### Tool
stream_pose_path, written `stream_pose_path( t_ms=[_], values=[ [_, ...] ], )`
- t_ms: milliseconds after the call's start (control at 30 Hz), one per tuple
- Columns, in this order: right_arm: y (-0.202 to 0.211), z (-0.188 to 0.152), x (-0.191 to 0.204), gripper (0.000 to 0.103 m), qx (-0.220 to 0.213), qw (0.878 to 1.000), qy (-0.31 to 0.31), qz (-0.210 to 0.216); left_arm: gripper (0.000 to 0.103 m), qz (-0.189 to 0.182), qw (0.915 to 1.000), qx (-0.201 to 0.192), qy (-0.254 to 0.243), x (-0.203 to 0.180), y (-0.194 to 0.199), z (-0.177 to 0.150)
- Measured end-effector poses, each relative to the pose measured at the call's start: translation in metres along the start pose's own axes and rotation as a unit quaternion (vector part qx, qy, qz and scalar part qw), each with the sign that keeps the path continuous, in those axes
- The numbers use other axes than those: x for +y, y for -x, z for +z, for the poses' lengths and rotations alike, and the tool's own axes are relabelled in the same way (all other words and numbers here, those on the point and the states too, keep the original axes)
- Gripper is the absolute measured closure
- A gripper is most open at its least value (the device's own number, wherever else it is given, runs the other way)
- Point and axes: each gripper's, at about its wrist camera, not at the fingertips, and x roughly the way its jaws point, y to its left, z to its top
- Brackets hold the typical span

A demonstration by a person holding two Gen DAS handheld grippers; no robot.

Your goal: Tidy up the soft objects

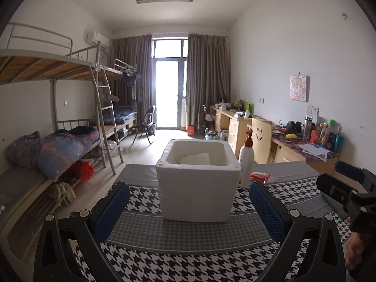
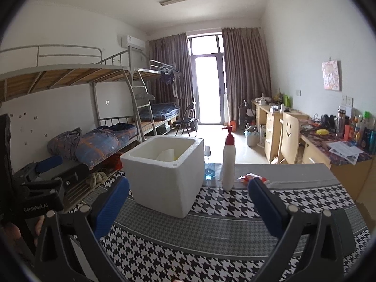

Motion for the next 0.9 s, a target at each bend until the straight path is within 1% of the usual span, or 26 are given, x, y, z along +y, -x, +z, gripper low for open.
stream_pose_path(
  t_ms=[133, 267, 400, 500, 667, 900],
  values=[
    [0.011, -0.009, 0.006, 0.001, -0.008, 1.000, 0.005, 0.001, 0.001, -0.004, 1.0000, 0.000, 0.000, -0.001, 0.007, -0.007],
    [0.020, -0.018, 0.008, 0.001, -0.016, 1.000, 0.014, -0.006, 0.001, -0.003, 0.9999, -0.010, 0.001, -0.001, 0.014, -0.012],
    [0.024, -0.028, 0.007, 0.001, -0.017, 1.000, 0.006, -0.001, 0.001, 0.000, 0.9999, -0.015, 0.002, -0.002, 0.019, -0.021],
    [0.029, -0.033, 0.008, 0.001, -0.023, 1.000, 0.009, -0.008, 0.001, 0.000, 0.9998, -0.019, 0.003, -0.003, 0.023, -0.026],
    [0.036, -0.041, 0.010, 0.001, -0.030, 1.000, 0.006, -0.006, 0.001, 0.002, 0.9998, -0.021, -0.006, -0.002, 0.027, -0.032],
    [0.042, -0.051, 0.012, 0.001, -0.037, 0.999, 0.006, -0.011, 0.001, 0.002, 0.9995, -0.033, -0.003, 0.001, 0.034, -0.042]
  ],
)
